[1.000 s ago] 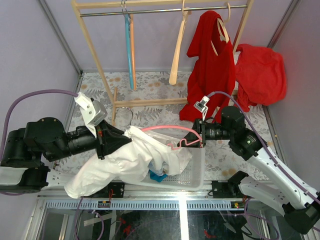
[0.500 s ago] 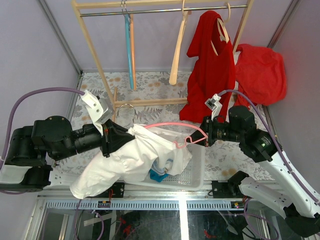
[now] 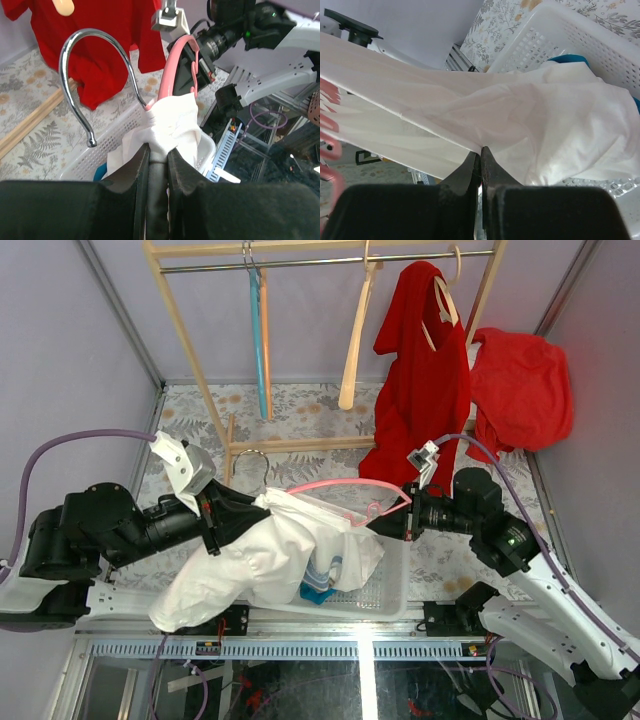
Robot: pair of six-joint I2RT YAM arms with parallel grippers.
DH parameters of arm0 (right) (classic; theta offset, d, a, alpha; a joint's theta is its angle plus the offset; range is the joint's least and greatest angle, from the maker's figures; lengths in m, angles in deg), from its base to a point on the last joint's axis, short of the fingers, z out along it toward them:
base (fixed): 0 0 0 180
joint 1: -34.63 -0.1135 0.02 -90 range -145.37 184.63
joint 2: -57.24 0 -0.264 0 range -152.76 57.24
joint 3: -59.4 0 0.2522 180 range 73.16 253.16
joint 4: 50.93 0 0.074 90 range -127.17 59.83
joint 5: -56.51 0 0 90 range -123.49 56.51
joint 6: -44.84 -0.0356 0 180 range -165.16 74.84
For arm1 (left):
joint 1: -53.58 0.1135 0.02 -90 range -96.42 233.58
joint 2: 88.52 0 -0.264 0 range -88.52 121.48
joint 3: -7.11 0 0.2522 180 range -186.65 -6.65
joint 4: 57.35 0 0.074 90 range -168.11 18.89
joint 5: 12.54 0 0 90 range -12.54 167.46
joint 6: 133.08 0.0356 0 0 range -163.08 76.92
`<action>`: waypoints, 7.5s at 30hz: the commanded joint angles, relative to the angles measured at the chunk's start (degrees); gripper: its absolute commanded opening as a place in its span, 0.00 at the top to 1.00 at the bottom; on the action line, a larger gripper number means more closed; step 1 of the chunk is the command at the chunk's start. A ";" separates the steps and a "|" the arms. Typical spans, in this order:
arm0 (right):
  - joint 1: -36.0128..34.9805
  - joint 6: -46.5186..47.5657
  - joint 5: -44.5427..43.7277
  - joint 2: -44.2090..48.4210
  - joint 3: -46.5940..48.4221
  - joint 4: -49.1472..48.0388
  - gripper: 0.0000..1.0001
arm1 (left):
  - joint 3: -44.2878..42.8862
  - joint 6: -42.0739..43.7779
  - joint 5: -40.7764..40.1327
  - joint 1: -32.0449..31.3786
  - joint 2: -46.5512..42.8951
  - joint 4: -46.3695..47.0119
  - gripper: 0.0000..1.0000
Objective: Place the t-shirt on the hanger
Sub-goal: Place the T-shirt on the hanger, then flatten out the T-shirt on the hanger.
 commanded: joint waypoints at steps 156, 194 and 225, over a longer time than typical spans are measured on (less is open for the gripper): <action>-13.35 28.07 -3.77 -29.71 77.93 22.70 0.90 | -8.63 21.80 5.24 0.03 12.68 35.42 1.00; -13.42 23.56 -7.93 -10.54 40.03 2.54 0.95 | 7.00 12.30 -5.88 -0.05 3.21 28.24 1.00; -13.39 24.07 -2.79 -15.92 54.23 6.28 0.96 | -7.74 12.44 -11.02 -0.06 14.54 17.69 1.00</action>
